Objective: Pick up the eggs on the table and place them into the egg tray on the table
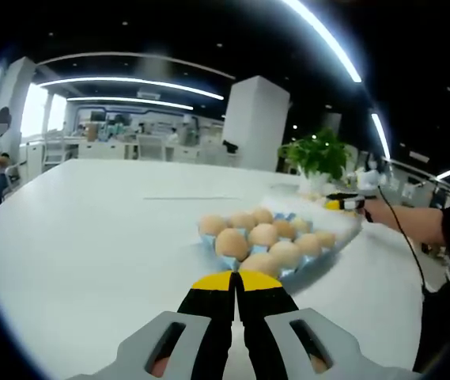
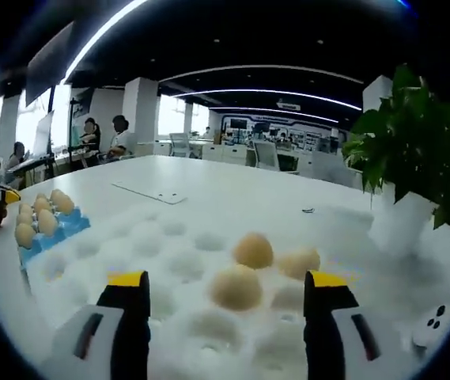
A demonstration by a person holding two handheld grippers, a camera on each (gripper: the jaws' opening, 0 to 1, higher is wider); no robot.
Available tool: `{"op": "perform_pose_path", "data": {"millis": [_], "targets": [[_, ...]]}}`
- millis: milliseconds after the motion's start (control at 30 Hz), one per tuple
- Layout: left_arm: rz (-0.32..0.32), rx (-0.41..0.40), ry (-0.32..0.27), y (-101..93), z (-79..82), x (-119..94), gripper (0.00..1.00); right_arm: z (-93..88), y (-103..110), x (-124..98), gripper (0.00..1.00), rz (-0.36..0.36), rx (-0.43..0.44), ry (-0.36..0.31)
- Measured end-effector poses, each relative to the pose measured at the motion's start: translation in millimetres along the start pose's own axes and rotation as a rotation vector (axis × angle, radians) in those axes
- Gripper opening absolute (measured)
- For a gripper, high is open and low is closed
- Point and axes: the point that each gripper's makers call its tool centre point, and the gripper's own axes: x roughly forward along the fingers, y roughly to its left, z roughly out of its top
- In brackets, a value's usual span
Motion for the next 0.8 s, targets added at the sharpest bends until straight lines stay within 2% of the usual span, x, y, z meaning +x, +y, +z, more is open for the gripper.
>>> {"op": "perform_pose_path", "data": {"millis": [133, 367, 400, 500, 667, 800], "targets": [[0.0, -0.001, 0.0, 2.0, 0.3, 0, 0.01, -1.4, -6, -2, 0.67, -0.026, -0.005, -0.015], [-0.003, -0.002, -0.001, 0.7, 0.3, 0, 0.01, 0.1, -9, 7, 0.66, -0.015, 0.009, 0.024], [-0.003, -0.002, 0.0, -0.2, 0.0, 0, 0.01, -1.2, -9, 9, 0.65, 0.003, 0.02, 0.042], [-0.003, 0.0, 0.0, -1.1, -0.2, 0, 0.01, -1.9, -21, 23, 0.61, 0.03, 0.045, 0.063], [-0.002, 0.002, 0.002, 0.8, -0.3, 0, 0.01, -2.6, -24, 27, 0.53, 0.035, 0.047, 0.037], [-0.002, 0.004, 0.004, -0.7, -0.9, 0, 0.01, -1.4, -26, 31, 0.43, 0.057, 0.041, 0.009]]}}
